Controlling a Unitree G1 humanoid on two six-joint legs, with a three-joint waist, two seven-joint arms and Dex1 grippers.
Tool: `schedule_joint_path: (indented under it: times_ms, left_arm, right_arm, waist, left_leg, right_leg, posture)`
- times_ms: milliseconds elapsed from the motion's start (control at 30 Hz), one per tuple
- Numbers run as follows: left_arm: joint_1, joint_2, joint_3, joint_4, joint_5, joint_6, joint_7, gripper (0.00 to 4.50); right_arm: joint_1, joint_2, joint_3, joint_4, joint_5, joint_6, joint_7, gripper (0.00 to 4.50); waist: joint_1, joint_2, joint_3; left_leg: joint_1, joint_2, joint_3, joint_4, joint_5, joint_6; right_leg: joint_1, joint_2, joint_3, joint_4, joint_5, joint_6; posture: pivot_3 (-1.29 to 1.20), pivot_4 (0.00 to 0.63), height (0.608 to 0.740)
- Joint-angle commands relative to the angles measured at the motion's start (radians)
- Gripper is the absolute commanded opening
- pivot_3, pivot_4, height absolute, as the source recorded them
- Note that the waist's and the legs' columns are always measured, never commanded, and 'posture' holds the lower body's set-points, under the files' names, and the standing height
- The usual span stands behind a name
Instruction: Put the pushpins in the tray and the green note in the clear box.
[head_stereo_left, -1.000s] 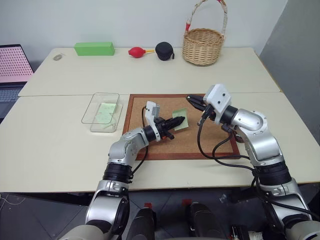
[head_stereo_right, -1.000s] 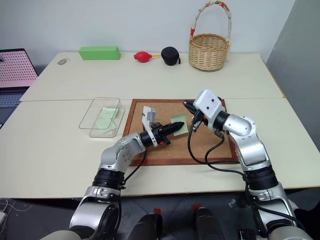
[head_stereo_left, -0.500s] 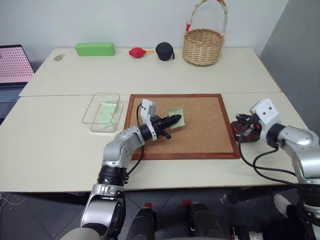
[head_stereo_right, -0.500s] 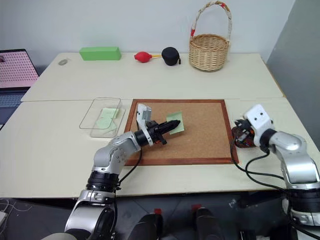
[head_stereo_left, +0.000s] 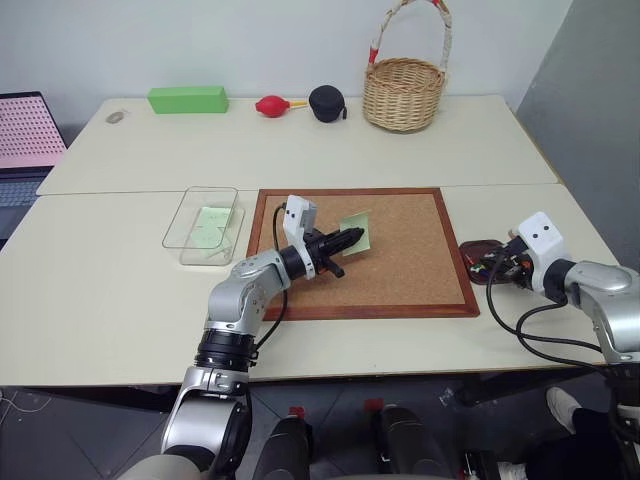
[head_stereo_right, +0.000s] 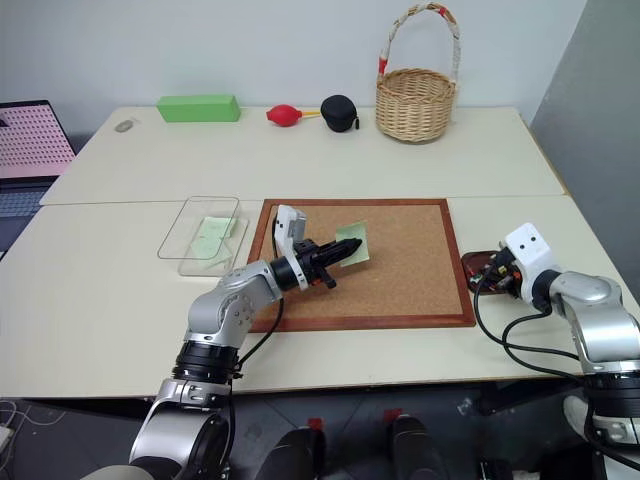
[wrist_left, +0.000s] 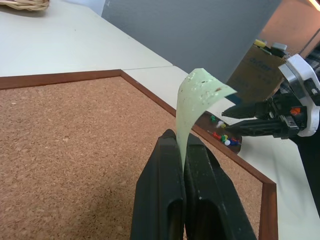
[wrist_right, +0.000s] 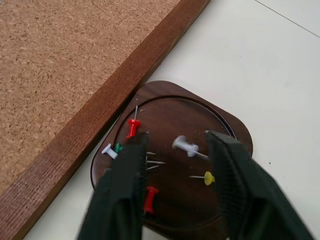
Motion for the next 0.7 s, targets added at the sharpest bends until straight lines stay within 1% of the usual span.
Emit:
schedule_joint_path:
  times_ms: [33, 100, 133, 167, 300, 367, 467, 567, 600, 633, 700]
  left_arm:
    - [-0.020, -0.001, -0.005, -0.031, 0.005, -0.025, 0.005, 0.00]
    - [-0.020, -0.001, -0.005, -0.032, 0.007, -0.026, 0.005, 0.00]
    - [-0.019, -0.001, -0.005, -0.033, 0.007, -0.027, 0.005, 0.00]
    - [-0.020, 0.000, -0.005, -0.033, 0.007, -0.027, 0.006, 0.00]
    - [-0.027, 0.002, 0.007, -0.040, 0.000, -0.023, 0.013, 0.00]
    - [-0.037, 0.008, 0.021, -0.053, -0.004, -0.018, 0.029, 0.00]
    - [-0.047, 0.059, 0.062, -0.128, -0.017, 0.027, 0.073, 0.00]
    - [-0.041, 0.140, 0.109, -0.205, -0.021, 0.073, 0.112, 0.00]
    - [-0.039, 0.183, 0.130, -0.218, -0.007, 0.077, 0.128, 0.00]
    - [-0.037, 0.211, 0.142, -0.225, 0.002, 0.079, 0.139, 0.00]
    - [-0.040, 0.298, 0.179, -0.207, 0.038, 0.068, 0.162, 0.00]
  right_arm:
    - [-0.042, -0.010, -0.014, -0.008, 0.010, 0.002, 0.001, 2.98]
    - [-0.045, -0.013, -0.015, -0.005, 0.011, 0.003, 0.003, 3.27]
    - [-0.046, -0.015, -0.017, -0.005, 0.012, 0.003, 0.004, 3.57]
    - [-0.049, -0.015, -0.023, -0.007, 0.017, 0.006, 0.006, 3.69]
    - [-0.053, -0.014, -0.048, -0.040, 0.060, -0.001, 0.036, 4.47]
    - [-0.052, -0.013, -0.053, -0.080, 0.101, -0.024, 0.085, 4.49]
    - [-0.056, 0.007, -0.050, -0.194, 0.209, -0.036, 0.180, 4.49]
    - [-0.080, 0.028, -0.021, -0.260, 0.249, -0.044, 0.204, 4.49]
    - [-0.099, 0.045, -0.008, -0.275, 0.259, -0.042, 0.200, 4.49]
    - [-0.111, 0.056, -0.001, -0.283, 0.266, -0.039, 0.197, 4.49]
    - [-0.154, 0.089, 0.035, -0.294, 0.268, -0.035, 0.184, 4.49]
  waist:
    - [0.000, 0.000, 0.000]
    - [0.000, 0.000, 0.000]
    - [0.000, 0.000, 0.000]
    - [0.001, 0.000, 0.000]
    - [0.001, 0.000, 0.000]
    - [0.000, 0.000, 0.000]
    - [-0.003, 0.000, 0.000]
    - [-0.012, 0.000, 0.000]
    - [-0.015, 0.000, 0.000]
    - [-0.016, 0.000, 0.000]
    - [-0.016, 0.000, 0.000]
  left_leg:
    - [0.000, 0.000, 0.000, 0.000, 0.000, 0.000]
    - [0.000, 0.000, 0.000, 0.000, 0.000, 0.000]
    - [0.000, 0.000, 0.000, 0.000, 0.000, 0.000]
    - [0.000, 0.000, 0.000, 0.000, 0.000, 0.000]
    - [0.000, 0.000, 0.000, 0.000, 0.000, 0.000]
    - [0.000, 0.000, 0.000, 0.000, 0.000, 0.000]
    - [0.000, 0.000, 0.000, 0.000, 0.000, 0.000]
    - [0.000, 0.001, 0.000, 0.000, 0.000, 0.000]
    - [0.001, 0.001, -0.001, 0.000, 0.000, 0.000]
    - [0.001, 0.001, -0.001, 0.000, 0.000, 0.000]
    - [0.002, 0.001, -0.001, 0.001, 0.000, 0.000]
  right_leg:
    - [0.000, 0.000, 0.000, 0.000, 0.000, 0.000]
    - [0.000, 0.000, 0.000, 0.000, 0.000, 0.000]
    - [0.000, 0.000, 0.000, 0.000, 0.000, 0.000]
    - [0.000, 0.000, 0.000, 0.000, 0.000, 0.000]
    - [0.000, 0.000, 0.000, 0.000, 0.000, 0.000]
    - [0.000, 0.000, 0.000, 0.000, 0.000, 0.000]
    - [0.000, 0.000, 0.000, 0.000, 0.000, 0.000]
    - [-0.001, 0.001, 0.000, 0.001, 0.000, 0.000]
    - [0.000, 0.001, 0.000, 0.001, 0.000, 0.000]
    - [0.000, 0.001, 0.000, 0.001, 0.000, 0.000]
    - [0.001, 0.001, -0.001, 0.001, 0.000, 0.000]
  posture:
    - [0.00, 0.150, 0.740]
    - [0.00, 0.150, 0.740]
    - [0.00, 0.150, 0.740]
    - [0.00, 0.150, 0.740]
    - [0.00, 0.150, 0.740]
    - [0.00, 0.150, 0.740]
    - [0.00, 0.150, 0.740]
    - [0.00, 0.150, 0.740]
    - [0.00, 0.150, 0.740]
    - [0.00, 0.150, 0.740]
    - [0.00, 0.150, 0.740]
